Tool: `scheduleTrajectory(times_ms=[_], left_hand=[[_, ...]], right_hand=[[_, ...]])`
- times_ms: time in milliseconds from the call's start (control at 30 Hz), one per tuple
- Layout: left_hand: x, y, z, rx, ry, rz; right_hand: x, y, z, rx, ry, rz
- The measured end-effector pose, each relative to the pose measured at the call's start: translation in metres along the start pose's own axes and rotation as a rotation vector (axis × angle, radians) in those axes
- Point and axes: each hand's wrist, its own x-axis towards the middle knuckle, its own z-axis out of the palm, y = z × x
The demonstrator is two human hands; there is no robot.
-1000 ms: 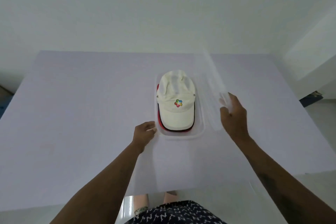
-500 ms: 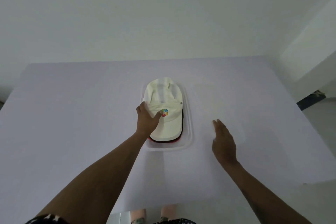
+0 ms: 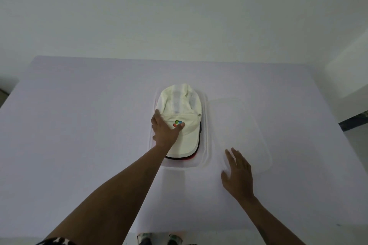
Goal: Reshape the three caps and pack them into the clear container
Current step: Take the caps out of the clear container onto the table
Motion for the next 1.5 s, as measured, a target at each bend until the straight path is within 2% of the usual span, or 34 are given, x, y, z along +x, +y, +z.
scheduleTrajectory(times_ms=[67,167,267,333,400,467,500,600,767,900,1067,1233,1333,1500], left_hand=[[0.000,-0.001,0.000,-0.024,0.001,0.002],[0.004,-0.001,-0.001,-0.052,0.007,0.027],[0.005,0.003,-0.003,-0.106,0.053,0.043],[0.006,0.005,-0.006,-0.125,0.085,0.049],[0.007,0.010,-0.010,-0.154,0.114,0.048],[0.008,0.010,-0.013,-0.194,0.123,0.059],[0.008,0.011,-0.015,-0.210,0.116,0.064],[0.008,0.014,-0.022,-0.231,0.097,0.111],[-0.004,0.036,-0.047,-0.265,0.102,0.275],[-0.001,0.056,-0.096,-0.356,0.146,0.363],[0.022,0.034,-0.190,-0.369,0.276,0.385],[0.046,-0.025,-0.267,-0.328,0.343,0.249],[0.053,-0.062,-0.276,-0.310,0.324,0.141],[0.059,-0.108,-0.246,-0.307,0.234,0.014]], right_hand=[[0.002,0.000,-0.002,0.024,0.011,0.010],[0.028,-0.019,-0.016,0.235,0.119,0.145],[0.074,-0.061,-0.042,0.466,0.280,0.086],[0.102,-0.098,-0.055,0.563,0.211,-0.002],[0.124,-0.125,-0.056,0.580,0.059,-0.030],[0.136,-0.140,-0.049,0.582,-0.043,0.029],[0.139,-0.142,-0.047,0.598,-0.030,0.071],[0.137,-0.142,-0.048,0.658,0.172,0.125],[0.126,-0.168,-0.080,0.713,0.499,0.035],[0.128,-0.218,-0.111,0.788,0.613,-0.028],[0.133,-0.306,-0.108,0.822,0.503,-0.181],[0.123,-0.386,-0.058,0.858,0.336,-0.205],[0.113,-0.402,-0.027,0.831,0.264,-0.168],[0.104,-0.383,0.017,0.699,0.161,-0.063]])
